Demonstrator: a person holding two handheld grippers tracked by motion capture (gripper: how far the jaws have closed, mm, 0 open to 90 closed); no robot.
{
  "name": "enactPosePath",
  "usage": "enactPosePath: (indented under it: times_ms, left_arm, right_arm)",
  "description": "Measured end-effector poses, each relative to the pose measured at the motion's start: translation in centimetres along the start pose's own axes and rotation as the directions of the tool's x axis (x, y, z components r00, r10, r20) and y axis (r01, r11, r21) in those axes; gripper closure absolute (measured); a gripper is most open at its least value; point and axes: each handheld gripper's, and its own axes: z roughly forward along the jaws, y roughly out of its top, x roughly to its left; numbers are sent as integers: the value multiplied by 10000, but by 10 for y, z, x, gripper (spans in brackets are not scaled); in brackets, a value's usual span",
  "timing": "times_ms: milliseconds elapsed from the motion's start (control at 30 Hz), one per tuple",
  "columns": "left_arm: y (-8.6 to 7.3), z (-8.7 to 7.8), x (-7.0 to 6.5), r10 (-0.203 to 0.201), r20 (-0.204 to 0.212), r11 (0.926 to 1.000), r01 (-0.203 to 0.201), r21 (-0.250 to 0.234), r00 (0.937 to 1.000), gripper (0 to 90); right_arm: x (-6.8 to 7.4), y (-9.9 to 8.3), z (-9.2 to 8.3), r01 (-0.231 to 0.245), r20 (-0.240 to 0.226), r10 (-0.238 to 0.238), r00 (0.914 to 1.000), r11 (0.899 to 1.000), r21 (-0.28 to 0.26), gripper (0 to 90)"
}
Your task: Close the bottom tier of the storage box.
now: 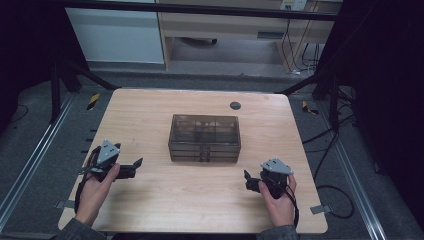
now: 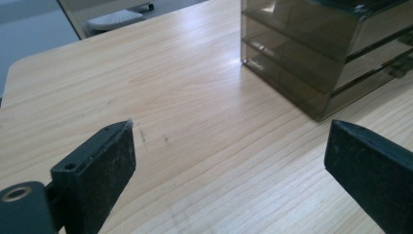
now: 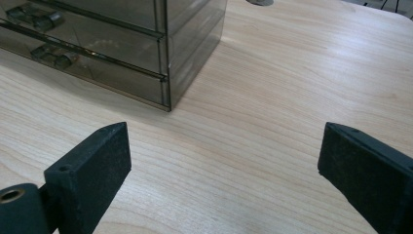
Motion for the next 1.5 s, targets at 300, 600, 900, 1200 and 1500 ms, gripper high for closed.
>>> enactPosePath:
  times_ms: [300, 600, 900, 1200, 1500]
  left_arm:
    - [-18, 7, 15, -285, -210, 9989, 292, 379, 9994, 46]
    - [-29, 13, 24, -396, -359, 9975, 416, 571, 9986, 47]
    - [-36, 20, 33, -558, -487, 9970, 582, 505, 9973, 46]
    - [-39, 29, 39, -1015, -352, 9947, 1021, 156, 9942, 43]
    - [-40, 33, 43, -1409, -249, 9898, 1413, 155, 9897, 42]
  right_arm:
    - [-12, -5, 5, -158, 176, 153, 9997, 9995, 287, 59]
    - [-28, -10, 15, -673, 262, 660, 9975, 9964, 519, 65]
    - [-41, -13, 28, -987, 601, 939, 9938, 9916, 835, 70]
    - [-48, -13, 37, -1427, 727, 1384, 9877, 9881, 578, 76]
    - [-52, -13, 48, -1542, 861, 1479, 9853, 9854, 721, 80]
